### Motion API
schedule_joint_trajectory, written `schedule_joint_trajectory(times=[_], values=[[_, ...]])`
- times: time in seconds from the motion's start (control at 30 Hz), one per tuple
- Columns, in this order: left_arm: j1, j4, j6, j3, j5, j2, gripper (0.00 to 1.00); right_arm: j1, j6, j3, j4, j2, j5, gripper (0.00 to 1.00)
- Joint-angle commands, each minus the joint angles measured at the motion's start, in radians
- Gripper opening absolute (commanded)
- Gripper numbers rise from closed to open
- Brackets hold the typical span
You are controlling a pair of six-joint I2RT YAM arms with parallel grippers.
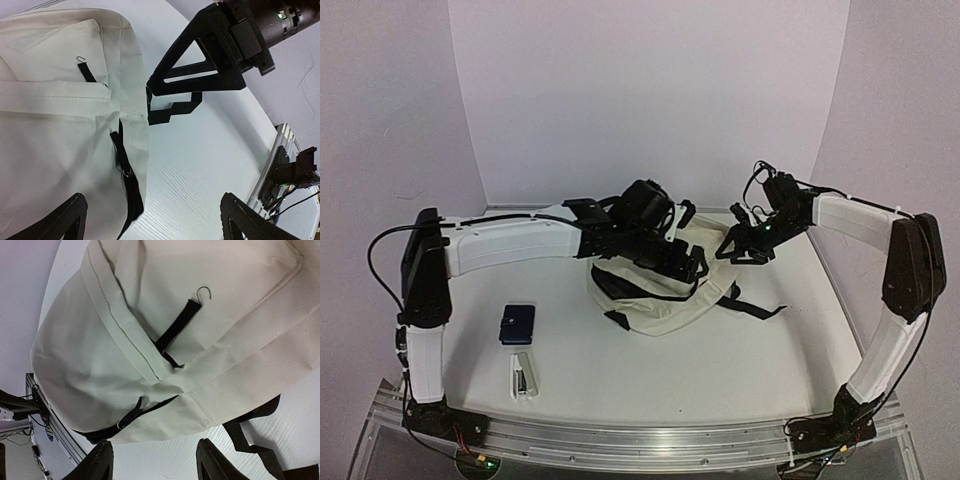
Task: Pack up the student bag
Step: Zip the student bag at the center of the board.
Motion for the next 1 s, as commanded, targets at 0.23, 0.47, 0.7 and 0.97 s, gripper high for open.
schedule_joint_trajectory(times=[0.23, 0.47, 0.7, 0.97], values=[[-0.011, -0.230, 0.025, 0.463, -0.039, 0.323, 0.60, -0.052, 0.133, -0.045, 0.099, 0.025, -0.015, 0.51], [-0.010, -0.245, -0.009, 0.543, -0.045, 0.415, 0.56, -0.053, 0.164, -0.060, 0.122, 0.026, -0.030, 0.49], [-0.010, -0.253, -0.030, 0.548, -0.131, 0.445, 0.54, -0.053, 0.174, -0.074, 0.139, 0.034, -0.046, 0.47], [-0.010, -0.265, -0.042, 0.601, -0.148, 0.503, 0.47, -0.052, 0.180, -0.089, 0.150, 0.042, -0.044, 0.46]])
